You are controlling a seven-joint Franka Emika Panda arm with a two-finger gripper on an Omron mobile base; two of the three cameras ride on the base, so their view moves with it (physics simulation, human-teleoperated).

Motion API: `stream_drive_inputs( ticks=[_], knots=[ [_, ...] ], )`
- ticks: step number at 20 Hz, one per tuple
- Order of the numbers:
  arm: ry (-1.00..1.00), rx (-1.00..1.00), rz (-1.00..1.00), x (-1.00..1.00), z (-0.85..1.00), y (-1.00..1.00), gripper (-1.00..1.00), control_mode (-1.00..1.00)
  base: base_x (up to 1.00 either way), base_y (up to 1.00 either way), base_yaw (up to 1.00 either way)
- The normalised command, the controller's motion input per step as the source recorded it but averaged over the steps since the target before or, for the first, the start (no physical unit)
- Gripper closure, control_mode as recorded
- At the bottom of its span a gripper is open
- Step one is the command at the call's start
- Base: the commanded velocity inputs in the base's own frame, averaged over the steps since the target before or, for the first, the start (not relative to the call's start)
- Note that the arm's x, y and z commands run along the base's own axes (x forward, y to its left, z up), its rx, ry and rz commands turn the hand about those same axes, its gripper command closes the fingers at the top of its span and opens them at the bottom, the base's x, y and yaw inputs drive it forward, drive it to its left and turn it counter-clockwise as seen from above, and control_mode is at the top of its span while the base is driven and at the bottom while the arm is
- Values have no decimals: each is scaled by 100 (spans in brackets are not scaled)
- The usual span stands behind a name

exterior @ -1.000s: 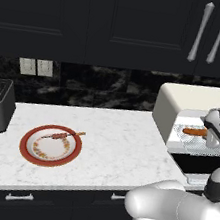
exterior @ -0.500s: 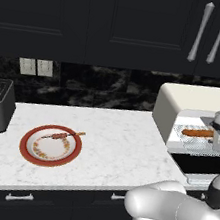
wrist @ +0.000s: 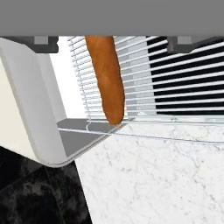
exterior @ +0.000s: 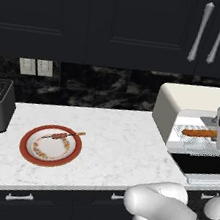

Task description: Pick up the kebab skewer and baguette bread, and place them inside the toaster oven. Close the toaster oven door and start by setting the timer.

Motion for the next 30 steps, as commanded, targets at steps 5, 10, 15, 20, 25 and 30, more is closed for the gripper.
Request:
stream_drive_inputs(
  ticks=[5, 10, 15, 20, 25, 30],
  knots=[
    [0, -13, 0, -73, 0, 100, -100, -100, 0, 0, 0],
    [0, -16, 0, -43, 4, 100, -100, -100, 0, 0, 0],
    [0, -11, 0, -6, 4, 100, -100, -100, 0, 0, 0],
    [2, -4, 3, 2, 6, 100, -100, -100, 0, 0, 0],
    [6, -1, 6, 15, 6, 100, -100, -100, 0, 0, 0],
    [2, 0, 10, 6, 1, 100, -100, -100, 0, 0, 0]
  ],
)
